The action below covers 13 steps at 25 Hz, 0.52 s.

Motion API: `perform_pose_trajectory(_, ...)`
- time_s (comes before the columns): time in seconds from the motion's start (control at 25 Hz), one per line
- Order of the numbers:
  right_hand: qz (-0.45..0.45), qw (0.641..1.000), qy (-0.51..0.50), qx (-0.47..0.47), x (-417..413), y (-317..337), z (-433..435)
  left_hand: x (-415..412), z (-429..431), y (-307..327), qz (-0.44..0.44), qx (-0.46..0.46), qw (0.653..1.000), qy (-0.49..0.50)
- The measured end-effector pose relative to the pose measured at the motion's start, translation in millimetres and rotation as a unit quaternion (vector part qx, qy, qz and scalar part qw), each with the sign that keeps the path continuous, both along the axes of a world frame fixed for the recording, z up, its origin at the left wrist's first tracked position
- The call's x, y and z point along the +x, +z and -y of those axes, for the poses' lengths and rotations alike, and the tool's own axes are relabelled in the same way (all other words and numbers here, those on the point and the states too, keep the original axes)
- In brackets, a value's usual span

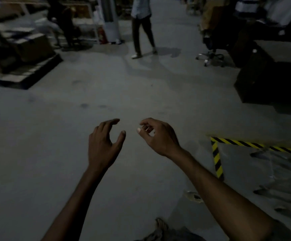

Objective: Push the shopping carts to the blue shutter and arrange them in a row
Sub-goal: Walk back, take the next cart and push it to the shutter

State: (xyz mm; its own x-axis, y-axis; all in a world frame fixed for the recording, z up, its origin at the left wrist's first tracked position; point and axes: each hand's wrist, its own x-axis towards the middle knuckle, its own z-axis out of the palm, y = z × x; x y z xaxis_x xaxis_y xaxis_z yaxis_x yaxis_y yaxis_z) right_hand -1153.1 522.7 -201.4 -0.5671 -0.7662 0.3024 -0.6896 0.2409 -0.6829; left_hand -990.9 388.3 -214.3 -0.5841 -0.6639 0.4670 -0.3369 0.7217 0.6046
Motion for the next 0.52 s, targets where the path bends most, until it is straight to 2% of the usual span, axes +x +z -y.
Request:
perform_pose_trajectory(0.28, -0.008, 0.985, 0.173, -0.013, 11.2, 2.5, 109.4, 58.8, 44.4, 4.5, 0.004, -0.017, 0.981, 0.191)
perform_pose_trajectory(0.52, -0.037, 0.954, 0.296, -0.031, 69.8, 2.9, 195.6, 129.7, 82.0, 8.1, 0.033, -0.038, 0.95, 0.309)
